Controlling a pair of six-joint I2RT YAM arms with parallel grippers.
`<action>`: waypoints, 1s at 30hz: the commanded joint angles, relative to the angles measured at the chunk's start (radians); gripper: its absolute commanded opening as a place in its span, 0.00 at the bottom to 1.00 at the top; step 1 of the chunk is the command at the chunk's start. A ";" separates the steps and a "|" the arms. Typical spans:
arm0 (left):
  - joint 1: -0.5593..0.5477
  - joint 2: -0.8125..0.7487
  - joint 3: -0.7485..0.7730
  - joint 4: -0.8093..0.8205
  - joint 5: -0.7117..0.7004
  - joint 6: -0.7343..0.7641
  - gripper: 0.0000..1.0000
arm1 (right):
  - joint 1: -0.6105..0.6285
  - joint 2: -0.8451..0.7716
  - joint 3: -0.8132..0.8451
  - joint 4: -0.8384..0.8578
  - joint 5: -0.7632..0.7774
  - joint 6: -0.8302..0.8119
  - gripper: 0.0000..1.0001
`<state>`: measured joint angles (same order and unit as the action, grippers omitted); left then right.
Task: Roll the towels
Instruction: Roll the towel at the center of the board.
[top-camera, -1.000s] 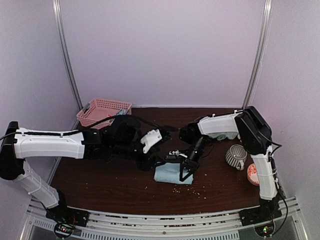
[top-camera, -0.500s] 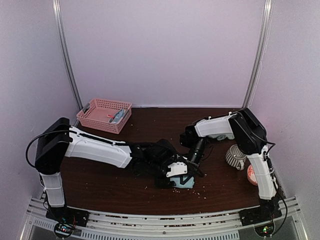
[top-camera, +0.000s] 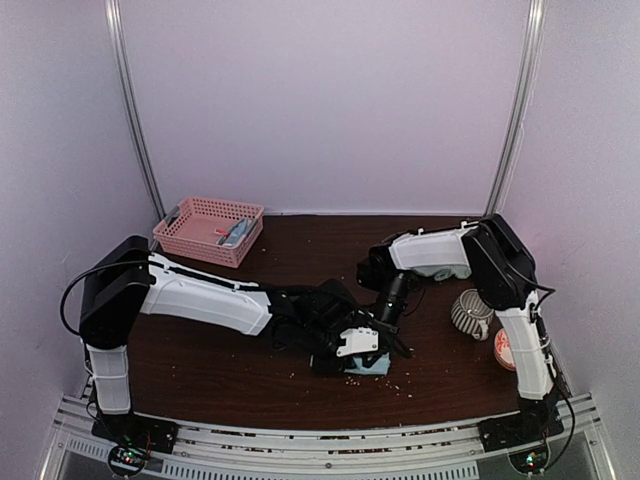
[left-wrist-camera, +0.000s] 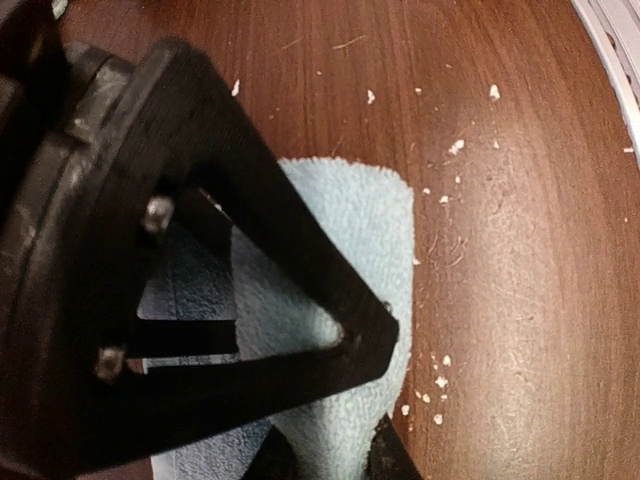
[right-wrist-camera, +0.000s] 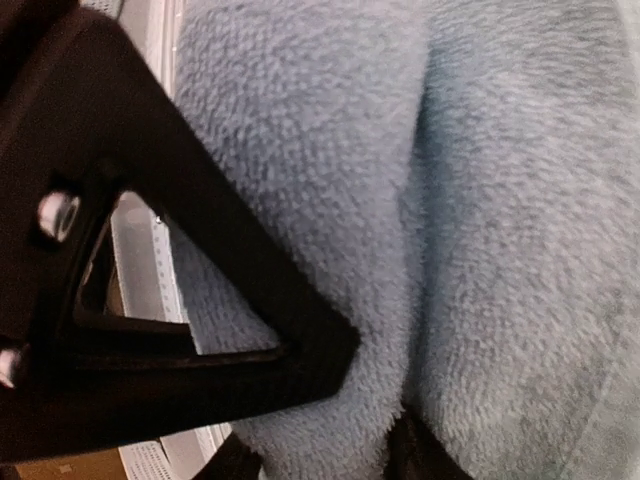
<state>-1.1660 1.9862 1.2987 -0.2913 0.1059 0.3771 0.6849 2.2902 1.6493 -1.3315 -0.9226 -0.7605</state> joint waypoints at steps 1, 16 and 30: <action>-0.006 0.000 -0.022 -0.033 0.050 -0.061 0.11 | -0.023 -0.179 0.057 -0.024 0.157 -0.051 0.44; 0.188 0.271 0.262 -0.273 0.602 -0.313 0.12 | -0.131 -0.791 0.005 0.408 0.411 0.215 0.49; 0.273 0.391 0.325 -0.300 0.802 -0.436 0.12 | 0.186 -0.899 -0.368 0.364 0.463 -0.016 0.48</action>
<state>-0.8951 2.3112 1.6360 -0.5011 0.9192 -0.0303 0.7990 1.3834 1.4059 -1.0374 -0.6270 -0.7757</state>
